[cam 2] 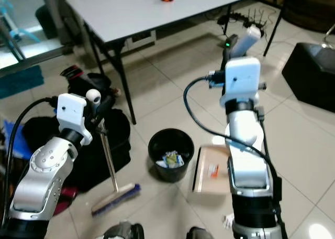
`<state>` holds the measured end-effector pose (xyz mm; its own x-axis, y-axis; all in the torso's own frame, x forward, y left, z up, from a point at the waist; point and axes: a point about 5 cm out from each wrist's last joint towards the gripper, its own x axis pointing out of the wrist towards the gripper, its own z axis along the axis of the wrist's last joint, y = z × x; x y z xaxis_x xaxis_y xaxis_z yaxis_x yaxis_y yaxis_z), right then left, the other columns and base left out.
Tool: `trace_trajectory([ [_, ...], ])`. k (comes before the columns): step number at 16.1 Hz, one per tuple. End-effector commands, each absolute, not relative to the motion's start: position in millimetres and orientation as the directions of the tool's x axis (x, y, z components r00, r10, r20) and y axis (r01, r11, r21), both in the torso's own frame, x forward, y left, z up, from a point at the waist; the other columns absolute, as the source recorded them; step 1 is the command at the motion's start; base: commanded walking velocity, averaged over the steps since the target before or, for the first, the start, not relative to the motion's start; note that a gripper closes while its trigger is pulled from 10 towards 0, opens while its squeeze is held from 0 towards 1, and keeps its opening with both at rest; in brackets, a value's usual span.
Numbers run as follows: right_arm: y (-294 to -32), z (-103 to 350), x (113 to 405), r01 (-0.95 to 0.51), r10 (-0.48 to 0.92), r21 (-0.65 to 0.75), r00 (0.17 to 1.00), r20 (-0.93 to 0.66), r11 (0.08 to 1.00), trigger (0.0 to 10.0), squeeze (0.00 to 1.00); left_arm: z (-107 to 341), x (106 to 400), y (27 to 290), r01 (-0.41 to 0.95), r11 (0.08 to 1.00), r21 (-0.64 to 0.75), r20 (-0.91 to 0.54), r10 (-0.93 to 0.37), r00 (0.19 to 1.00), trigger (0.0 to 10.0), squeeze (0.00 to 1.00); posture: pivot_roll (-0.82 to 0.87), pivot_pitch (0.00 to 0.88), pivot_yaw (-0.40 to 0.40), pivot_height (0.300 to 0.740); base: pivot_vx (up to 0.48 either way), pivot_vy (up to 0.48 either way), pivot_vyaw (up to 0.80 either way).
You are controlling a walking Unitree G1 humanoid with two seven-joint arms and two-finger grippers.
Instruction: Sweep floor
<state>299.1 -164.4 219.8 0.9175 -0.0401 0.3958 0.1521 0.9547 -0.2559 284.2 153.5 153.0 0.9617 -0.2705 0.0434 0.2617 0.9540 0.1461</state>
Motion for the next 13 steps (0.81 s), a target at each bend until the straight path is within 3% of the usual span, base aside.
trace_trajectory([
  [1, -162.8, 225.4, 295.6, 0.153, -0.033, -0.258, 0.909, 0.415, 0.954, 10.0, 0.00, 154.2, 284.3, 155.1, 0.260, 0.953, 0.156, 0.046, -0.269, 0.962, 10.0, 0.00, -0.01, 0.031, 0.064, 0.740, -0.311, 0.000, 0.00],
  [4, -162.4, 214.4, 294.4, 0.134, -0.031, -0.271, 0.935, 0.353, 0.953, 10.0, 0.00, 154.1, 283.8, 155.9, 0.257, 0.954, 0.155, 0.046, -0.267, 0.963, 10.0, 0.00, -0.01, 0.034, 0.064, 0.740, -0.295, 0.000, 0.00],
  [7, -163.5, 207.2, 293.6, 0.131, -0.050, -0.258, 0.954, 0.296, 0.957, 10.0, 0.00, 153.7, 284.0, 156.1, 0.260, 0.953, 0.157, 0.043, -0.270, 0.962, 10.0, 0.00, -0.01, 0.037, 0.064, 0.740, 0.000, 0.000, 0.00],
  [13, -168.5, 199.3, 289.0, 0.151, -0.105, -0.188, 0.967, 0.234, 0.971, 10.0, 0.00, 152.9, 286.6, 153.4, 0.273, 0.951, 0.147, 0.033, -0.280, 0.959, 10.0, 0.00, -0.02, 0.042, 0.068, 0.740, 0.000, 0.000, -0.80],
])
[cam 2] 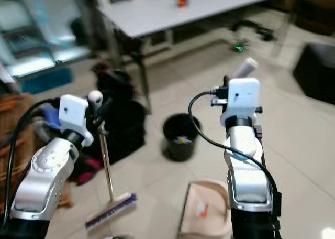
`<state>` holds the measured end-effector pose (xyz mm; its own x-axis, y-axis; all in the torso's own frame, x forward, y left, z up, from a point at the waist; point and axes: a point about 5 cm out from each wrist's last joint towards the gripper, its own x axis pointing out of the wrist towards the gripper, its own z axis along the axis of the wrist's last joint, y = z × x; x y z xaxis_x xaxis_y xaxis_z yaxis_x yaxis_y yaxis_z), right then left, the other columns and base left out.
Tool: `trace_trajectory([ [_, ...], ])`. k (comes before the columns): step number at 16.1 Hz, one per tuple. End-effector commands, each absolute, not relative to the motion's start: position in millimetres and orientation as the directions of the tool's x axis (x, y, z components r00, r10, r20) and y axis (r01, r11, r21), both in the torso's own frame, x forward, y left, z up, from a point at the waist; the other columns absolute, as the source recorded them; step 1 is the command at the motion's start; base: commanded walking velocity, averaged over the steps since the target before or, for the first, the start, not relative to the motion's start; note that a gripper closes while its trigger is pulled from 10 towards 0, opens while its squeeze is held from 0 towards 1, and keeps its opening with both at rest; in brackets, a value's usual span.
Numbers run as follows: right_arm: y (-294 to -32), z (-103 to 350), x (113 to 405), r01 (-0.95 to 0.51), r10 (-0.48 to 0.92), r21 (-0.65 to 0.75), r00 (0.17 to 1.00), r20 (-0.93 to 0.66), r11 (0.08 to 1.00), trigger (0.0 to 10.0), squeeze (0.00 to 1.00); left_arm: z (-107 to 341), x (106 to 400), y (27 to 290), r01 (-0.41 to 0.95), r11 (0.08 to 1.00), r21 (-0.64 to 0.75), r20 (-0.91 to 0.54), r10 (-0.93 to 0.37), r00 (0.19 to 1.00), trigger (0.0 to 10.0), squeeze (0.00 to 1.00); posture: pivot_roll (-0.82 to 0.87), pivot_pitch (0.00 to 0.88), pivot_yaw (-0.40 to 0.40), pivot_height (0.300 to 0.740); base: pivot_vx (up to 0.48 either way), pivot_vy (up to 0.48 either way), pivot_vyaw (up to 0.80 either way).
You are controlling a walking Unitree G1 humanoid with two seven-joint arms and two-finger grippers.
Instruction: Sweep floor
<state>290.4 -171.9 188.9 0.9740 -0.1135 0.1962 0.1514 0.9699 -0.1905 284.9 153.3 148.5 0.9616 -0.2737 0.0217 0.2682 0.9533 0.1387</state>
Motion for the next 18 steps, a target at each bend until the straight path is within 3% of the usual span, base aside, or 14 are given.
trace_trajectory([
  [1, -168.9, 199.0, 288.4, 0.153, -0.109, -0.186, 0.967, 0.230, 0.971, 10.0, 0.00, 152.8, 287.0, 153.3, 0.273, 0.951, 0.144, 0.032, -0.280, 0.960, 10.0, 0.00, -0.03, 0.042, 0.068, 0.740, 0.000, 0.000, -0.80],
  [8, -180.3, 201.2, 281.8, 0.212, -0.165, -0.191, 0.958, 0.235, 0.958, 10.0, 0.00, 155.4, 292.1, 152.8, 0.219, 0.958, 0.185, 0.066, -0.234, 0.970, 10.0, 0.00, -0.04, 0.044, 0.054, 0.740, 0.000, 0.000, -0.80],
  [14, -185.2, 192.5, 282.1, 0.234, -0.220, -0.056, 0.957, 0.191, 0.971, 10.0, 0.00, 161.4, 285.6, 150.1, 0.240, 0.957, 0.166, 0.114, -0.260, 0.959, 10.0, 0.00, -0.02, 0.052, 0.024, 0.740, 0.000, 0.000, -0.80],
  [18, -186.7, 192.7, 278.9, 0.254, -0.240, -0.046, 0.951, 0.197, 0.966, 10.0, 0.00, 164.6, 287.4, 146.2, 0.273, 0.948, 0.164, 0.125, -0.295, 0.947, 10.0, 0.00, -0.03, 0.057, 0.046, 0.740, 0.332, 0.000, -0.80],
])
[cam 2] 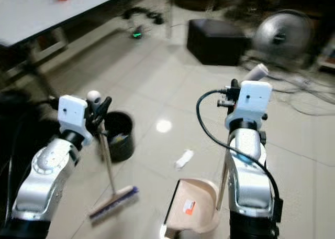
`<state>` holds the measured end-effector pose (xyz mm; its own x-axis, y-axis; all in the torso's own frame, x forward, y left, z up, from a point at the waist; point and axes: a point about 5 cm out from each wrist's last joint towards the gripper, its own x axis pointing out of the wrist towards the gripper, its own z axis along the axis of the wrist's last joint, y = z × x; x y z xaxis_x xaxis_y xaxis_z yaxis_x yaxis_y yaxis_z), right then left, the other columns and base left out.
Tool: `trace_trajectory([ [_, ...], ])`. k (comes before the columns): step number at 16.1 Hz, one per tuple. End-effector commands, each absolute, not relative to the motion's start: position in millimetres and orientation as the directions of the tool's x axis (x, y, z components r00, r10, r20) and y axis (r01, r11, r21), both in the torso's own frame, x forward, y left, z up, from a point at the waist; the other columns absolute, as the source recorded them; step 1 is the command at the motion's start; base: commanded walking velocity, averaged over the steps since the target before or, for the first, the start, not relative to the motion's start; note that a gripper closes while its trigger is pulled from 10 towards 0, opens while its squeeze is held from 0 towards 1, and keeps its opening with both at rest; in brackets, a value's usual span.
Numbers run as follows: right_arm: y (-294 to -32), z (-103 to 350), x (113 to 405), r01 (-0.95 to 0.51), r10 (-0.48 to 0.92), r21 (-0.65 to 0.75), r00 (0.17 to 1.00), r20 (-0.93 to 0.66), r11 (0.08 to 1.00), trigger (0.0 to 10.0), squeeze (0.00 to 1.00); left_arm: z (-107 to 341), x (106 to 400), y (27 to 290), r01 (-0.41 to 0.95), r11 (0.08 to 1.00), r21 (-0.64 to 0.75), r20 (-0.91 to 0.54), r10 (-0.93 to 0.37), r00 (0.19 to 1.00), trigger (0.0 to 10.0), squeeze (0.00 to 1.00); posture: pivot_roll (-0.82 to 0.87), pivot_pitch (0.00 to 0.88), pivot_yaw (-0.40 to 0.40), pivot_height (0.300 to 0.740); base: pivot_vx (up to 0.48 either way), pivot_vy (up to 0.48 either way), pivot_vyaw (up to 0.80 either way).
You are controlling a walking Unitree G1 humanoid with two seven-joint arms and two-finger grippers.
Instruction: Sweep floor
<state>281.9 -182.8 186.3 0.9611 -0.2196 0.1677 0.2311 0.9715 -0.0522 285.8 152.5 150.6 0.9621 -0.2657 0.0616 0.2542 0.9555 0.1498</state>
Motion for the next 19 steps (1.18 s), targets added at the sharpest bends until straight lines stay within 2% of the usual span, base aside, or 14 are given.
trace_trajectory([
  [1, -187.2, 192.8, 278.4, 0.256, -0.243, -0.046, 0.950, 0.198, 0.966, 10.0, 0.00, 165.1, 288.2, 145.8, 0.276, 0.947, 0.165, 0.126, -0.298, 0.946, 10.0, 0.00, -0.03, 0.057, 0.046, 0.740, 0.352, 0.000, -0.80],
  [7, -186.6, 193.8, 276.4, 0.250, -0.232, -0.062, 0.949, 0.211, 0.966, 10.0, 0.00, 167.6, 291.8, 145.4, 0.286, 0.943, 0.170, 0.136, -0.310, 0.941, 10.0, 0.00, -0.04, 0.054, 0.046, 0.740, 0.366, 0.000, -0.80],
  [13, -168.4, 194.2, 281.3, 0.118, -0.088, -0.131, 0.974, 0.209, 0.984, 10.0, 0.00, 168.0, 292.6, 151.9, 0.252, 0.950, 0.183, 0.146, -0.279, 0.949, 10.0, 0.00, -0.03, 0.046, 0.040, 0.740, 0.369, 0.000, 0.00],
  [19, -161.2, 189.0, 283.8, 0.077, -0.047, -0.149, 0.980, 0.192, 0.986, 10.0, 0.00, 169.2, 292.1, 154.9, 0.240, 0.952, 0.191, 0.151, -0.270, 0.951, 10.0, 0.00, -0.02, 0.034, 0.038, 0.740, 0.371, 0.000, 0.80],
])
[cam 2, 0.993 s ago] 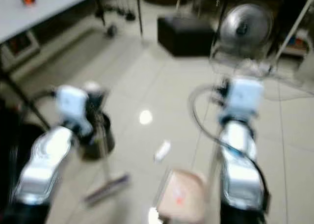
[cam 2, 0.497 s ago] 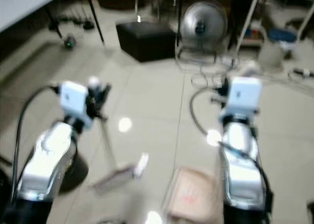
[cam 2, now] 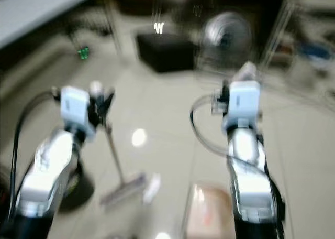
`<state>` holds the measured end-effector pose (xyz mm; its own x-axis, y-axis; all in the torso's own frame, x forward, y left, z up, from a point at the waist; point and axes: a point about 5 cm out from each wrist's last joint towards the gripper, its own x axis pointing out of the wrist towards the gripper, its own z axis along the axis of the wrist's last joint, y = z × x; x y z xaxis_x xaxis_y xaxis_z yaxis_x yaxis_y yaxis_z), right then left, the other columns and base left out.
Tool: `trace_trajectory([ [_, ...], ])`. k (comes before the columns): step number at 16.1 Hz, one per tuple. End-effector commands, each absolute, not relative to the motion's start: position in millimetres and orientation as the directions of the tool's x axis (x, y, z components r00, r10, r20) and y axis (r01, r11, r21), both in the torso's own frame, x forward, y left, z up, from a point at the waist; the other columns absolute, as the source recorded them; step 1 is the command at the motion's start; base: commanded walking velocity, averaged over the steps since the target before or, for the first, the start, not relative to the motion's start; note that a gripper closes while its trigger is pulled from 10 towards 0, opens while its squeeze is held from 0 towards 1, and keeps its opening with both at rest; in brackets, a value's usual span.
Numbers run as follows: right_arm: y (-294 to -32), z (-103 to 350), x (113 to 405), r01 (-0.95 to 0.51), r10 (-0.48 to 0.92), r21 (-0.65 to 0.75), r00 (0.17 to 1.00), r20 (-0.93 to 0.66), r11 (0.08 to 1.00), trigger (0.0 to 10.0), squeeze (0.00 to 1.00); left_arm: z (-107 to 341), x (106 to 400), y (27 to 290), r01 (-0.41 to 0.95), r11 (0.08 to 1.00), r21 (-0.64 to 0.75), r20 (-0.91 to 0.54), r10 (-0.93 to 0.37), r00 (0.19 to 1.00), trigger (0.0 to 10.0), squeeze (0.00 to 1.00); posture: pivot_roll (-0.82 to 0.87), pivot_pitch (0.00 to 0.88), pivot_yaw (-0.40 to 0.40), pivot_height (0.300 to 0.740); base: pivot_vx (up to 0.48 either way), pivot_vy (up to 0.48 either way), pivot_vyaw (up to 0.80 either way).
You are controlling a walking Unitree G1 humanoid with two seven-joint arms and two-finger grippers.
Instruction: Sweep floor
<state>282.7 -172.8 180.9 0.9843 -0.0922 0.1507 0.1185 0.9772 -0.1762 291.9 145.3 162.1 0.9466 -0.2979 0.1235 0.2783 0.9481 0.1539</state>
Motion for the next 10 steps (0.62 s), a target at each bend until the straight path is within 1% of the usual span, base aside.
trace_trajectory([
  [1, -160.9, 190.0, 283.3, 0.080, -0.048, -0.148, 0.977, 0.208, 0.986, 10.0, 0.00, 169.4, 292.2, 155.0, 0.240, 0.952, 0.192, 0.151, -0.271, 0.951, 10.0, 0.00, -0.02, 0.037, 0.040, 0.740, 0.371, 0.000, 0.67],
  [2, -161.2, 189.6, 282.8, 0.076, -0.051, -0.113, 0.975, 0.215, 0.991, 10.0, 0.00, 169.7, 292.5, 155.0, 0.241, 0.951, 0.193, 0.151, -0.272, 0.950, 10.0, 0.00, -0.02, 0.038, 0.044, 0.740, 0.368, 0.000, 0.00],
  [3, -162.0, 189.3, 282.8, 0.077, -0.052, -0.110, 0.976, 0.213, 0.991, 10.0, 0.00, 169.7, 292.8, 154.4, 0.244, 0.950, 0.195, 0.150, -0.275, 0.950, 10.0, 0.00, -0.02, 0.042, 0.047, 0.740, 0.371, 0.000, 0.00],
  [6, -164.5, 191.7, 282.3, 0.106, -0.062, -0.166, 0.965, 0.253, 0.980, 10.0, 0.00, 168.6, 292.5, 150.8, 0.266, 0.944, 0.194, 0.139, -0.295, 0.945, 10.0, 0.00, -0.02, 0.054, 0.057, 0.740, 0.370, 0.000, 0.00],
  [8, -162.0, 193.1, 283.4, 0.087, -0.025, -0.202, 0.957, 0.288, 0.976, 10.0, 0.00, 168.3, 294.9, 145.4, 0.297, 0.935, 0.196, 0.134, -0.325, 0.936, 10.0, 0.00, 0.00, 0.071, 0.062, 0.740, 0.369, 0.000, 0.00],
  [10, -162.3, 191.3, 285.8, 0.091, -0.031, -0.193, 0.956, 0.292, 0.977, 10.0, 0.00, 167.8, 299.8, 138.8, 0.321, 0.926, 0.198, 0.133, -0.349, 0.927, 10.0, 0.00, 0.01, 0.081, 0.068, 0.740, 0.368, 0.000, 0.00],
])
